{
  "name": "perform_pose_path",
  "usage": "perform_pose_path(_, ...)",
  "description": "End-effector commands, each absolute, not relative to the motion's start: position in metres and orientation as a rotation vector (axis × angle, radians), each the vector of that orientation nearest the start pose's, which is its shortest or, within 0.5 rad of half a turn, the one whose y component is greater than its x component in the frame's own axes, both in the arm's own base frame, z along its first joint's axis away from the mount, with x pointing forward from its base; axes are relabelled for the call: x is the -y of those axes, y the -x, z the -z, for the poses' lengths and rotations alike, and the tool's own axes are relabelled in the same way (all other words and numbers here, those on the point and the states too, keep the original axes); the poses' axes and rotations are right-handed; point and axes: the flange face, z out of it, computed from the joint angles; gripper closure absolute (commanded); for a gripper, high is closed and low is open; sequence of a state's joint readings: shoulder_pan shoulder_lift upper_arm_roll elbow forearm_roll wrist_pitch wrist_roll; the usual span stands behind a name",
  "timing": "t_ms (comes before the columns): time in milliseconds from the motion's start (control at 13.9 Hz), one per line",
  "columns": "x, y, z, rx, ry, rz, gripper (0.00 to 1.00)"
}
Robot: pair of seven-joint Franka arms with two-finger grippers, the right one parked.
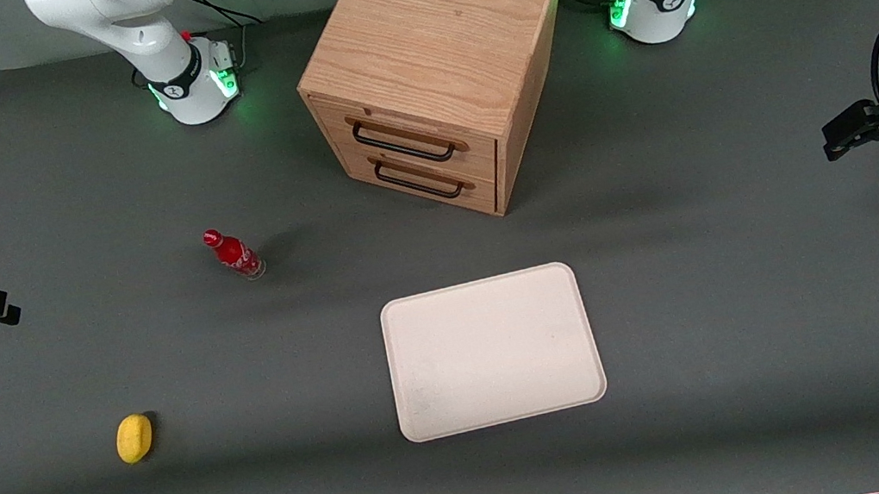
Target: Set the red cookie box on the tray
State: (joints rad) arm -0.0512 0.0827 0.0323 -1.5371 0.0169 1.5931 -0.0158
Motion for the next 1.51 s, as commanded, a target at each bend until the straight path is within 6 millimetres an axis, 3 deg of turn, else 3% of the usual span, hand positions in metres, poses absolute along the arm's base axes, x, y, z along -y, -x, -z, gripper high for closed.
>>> perform_pose_path(0,0.013,-0.576,-0.595,0.004,3.129,-0.064,0.0)
perform_pose_path(287,0.003,-0.576,-0.594,0.026,3.125,-0.079,0.0)
perform_pose_path(359,-0.014,-0.573,-0.592,0.024,3.125,-0.115,0.0)
perform_pose_path(647,-0.131,-0.557,-0.585,-0.059,3.131,-0.149,0.0)
perform_pose_path(1006,-0.323,-0.505,-0.558,-0.057,3.14,-0.1,0.0)
perform_pose_path(1293,-0.437,-0.458,-0.531,-0.174,3.12,-0.061,0.0)
perform_pose_path(1437,-0.47,-0.435,-0.519,-0.23,3.121,-0.064,0.0)
